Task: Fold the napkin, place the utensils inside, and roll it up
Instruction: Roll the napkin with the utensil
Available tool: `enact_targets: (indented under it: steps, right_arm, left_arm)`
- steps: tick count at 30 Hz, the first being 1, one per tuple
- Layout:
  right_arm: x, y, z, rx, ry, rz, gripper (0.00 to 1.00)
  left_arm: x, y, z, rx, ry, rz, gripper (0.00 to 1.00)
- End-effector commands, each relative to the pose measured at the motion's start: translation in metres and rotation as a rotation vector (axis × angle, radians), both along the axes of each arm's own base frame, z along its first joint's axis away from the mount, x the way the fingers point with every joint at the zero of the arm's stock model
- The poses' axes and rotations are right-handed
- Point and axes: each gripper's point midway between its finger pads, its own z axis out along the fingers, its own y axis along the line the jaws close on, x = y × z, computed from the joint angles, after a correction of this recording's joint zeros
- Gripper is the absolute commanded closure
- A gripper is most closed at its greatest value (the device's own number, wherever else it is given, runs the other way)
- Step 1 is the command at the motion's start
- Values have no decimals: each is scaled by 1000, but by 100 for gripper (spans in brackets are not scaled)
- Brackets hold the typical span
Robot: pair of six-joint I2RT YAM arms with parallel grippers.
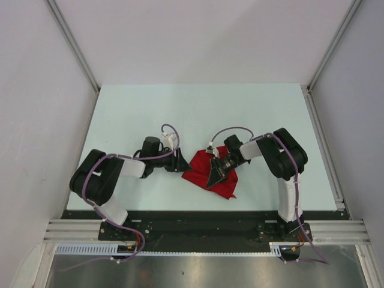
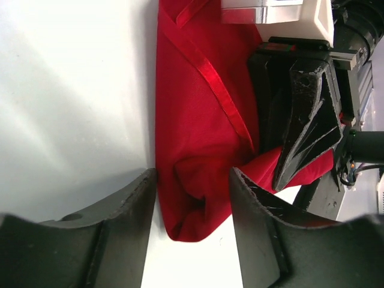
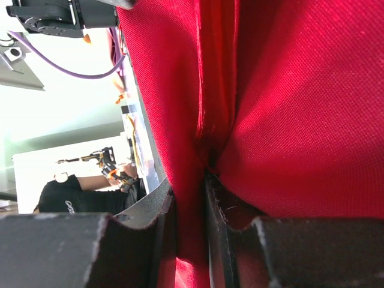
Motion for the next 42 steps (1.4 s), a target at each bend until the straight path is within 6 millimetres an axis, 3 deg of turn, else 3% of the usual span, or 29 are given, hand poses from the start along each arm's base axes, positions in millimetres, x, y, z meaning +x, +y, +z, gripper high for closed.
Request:
enact_targets:
  steps: [1,7,13,16,17,20,23,24,26,29,30,31,32,33,34,38,42]
  right_arm:
    - [-6,-13,-26,-121,34,-14,76]
    - [0,-14,-27,-124,28,-26,76]
    - [6,-13,-24,-131,3,-36,74]
    - [16,-13,-14,-137,-39,-50,63]
    - [19,-15,-10,-148,-44,-56,52]
    - [35,-16,11,-165,-121,-86,34]
    - [57,-21,35,-224,-259,-147,27]
    - [65,-24,37,-282,-338,-171,27]
    - [74,-23,60,-293,-491,-212,25]
    - [69,-15,69,-382,-764,-206,24]
    - [77,-23,65,-478,-861,-240,24]
    - [59,-8,66,-479,-936,-193,24]
    - [53,-6,65,-483,-992,-201,24]
    - [57,-11,65,-537,-1080,-205,24]
    - [44,-1,64,-533,-1134,-173,24]
    - [33,1,56,-614,-1296,-164,25]
    - [23,9,45,-623,-1350,-100,30]
  left_arm:
    - [1,-10,-2,-15,-28,-50,48]
    - [-14,-15,-8,-17,-2,-82,63]
    - [-19,-16,-10,-26,16,-86,99]
    - [-18,-15,-9,-13,16,-73,100]
    - [-18,-15,-9,-7,17,-69,100]
    - [-17,-13,-10,9,19,-61,100]
    - [-17,-11,-11,23,21,-56,100]
    - [-17,-10,-11,28,21,-52,100]
    - [-16,-9,-12,38,29,-45,100]
    - [-14,-8,-16,57,49,-31,100]
    - [-14,-8,-17,59,58,-28,100]
    - [-15,-6,-21,68,76,-21,100]
    - [-13,-7,-21,71,80,-18,100]
    - [-14,-6,-22,75,93,-15,100]
    - [-14,-6,-24,78,101,-14,100]
    - [-13,-6,-27,85,119,-10,100]
    - [-14,-7,-29,90,133,-13,100]
